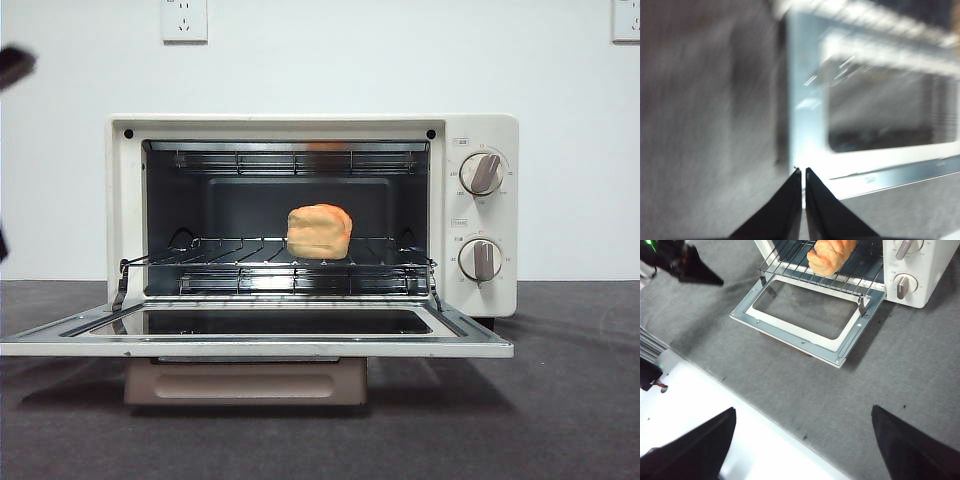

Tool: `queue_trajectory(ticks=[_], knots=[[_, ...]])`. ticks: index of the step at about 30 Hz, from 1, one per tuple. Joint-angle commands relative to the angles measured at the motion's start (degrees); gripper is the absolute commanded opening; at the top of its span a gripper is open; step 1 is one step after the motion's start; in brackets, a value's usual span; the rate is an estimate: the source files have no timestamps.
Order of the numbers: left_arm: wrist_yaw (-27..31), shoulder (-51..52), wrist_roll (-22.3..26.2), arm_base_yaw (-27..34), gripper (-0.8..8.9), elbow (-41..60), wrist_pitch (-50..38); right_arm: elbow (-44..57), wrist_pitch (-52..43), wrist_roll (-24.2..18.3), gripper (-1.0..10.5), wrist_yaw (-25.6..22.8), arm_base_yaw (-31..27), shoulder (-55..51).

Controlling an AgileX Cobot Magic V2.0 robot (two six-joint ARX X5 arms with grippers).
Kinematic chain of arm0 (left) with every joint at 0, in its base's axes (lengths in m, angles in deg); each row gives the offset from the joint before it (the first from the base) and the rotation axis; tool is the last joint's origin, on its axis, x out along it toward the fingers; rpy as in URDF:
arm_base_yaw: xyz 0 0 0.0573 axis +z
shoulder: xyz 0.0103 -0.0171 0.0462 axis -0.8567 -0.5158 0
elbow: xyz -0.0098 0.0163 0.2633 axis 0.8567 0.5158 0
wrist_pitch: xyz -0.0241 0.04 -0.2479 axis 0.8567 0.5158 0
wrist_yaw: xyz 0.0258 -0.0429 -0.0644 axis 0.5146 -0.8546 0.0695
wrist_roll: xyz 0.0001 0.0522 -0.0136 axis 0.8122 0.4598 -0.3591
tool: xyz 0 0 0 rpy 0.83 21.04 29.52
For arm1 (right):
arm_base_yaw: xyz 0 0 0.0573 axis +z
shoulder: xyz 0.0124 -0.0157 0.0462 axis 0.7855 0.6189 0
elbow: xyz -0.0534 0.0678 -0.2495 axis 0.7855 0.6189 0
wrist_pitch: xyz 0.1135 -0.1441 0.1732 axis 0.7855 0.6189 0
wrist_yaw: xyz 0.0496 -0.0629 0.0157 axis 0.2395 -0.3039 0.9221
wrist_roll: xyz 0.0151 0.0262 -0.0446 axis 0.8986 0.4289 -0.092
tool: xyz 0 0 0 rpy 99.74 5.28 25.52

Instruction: The left arm flap open the oven, the right arm pick bread and place it into oven, the left arm flap close the oven

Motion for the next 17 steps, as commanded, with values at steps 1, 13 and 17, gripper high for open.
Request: queue_trajectory(ticks=[1, 13, 17], knots=[[-0.7, -0.5, -1.0, 0.1, 0.14, 3.0, -2.5, -1.1, -0.6, 0.6, 4.3, -1.2, 0.4, 0.1], [-1.9, -2.9, -4.3, -0.1, 0.14, 11.4, -8.1, -1.1, -3.0, 0.6, 4.3, -2.4, 0.4, 0.2], [-5.2, -7.0, -3.9, -0.2, 0.15, 11.4, -8.9, -1.1, -4.1, 0.6, 4.3, -2.4, 0.4, 0.2]])
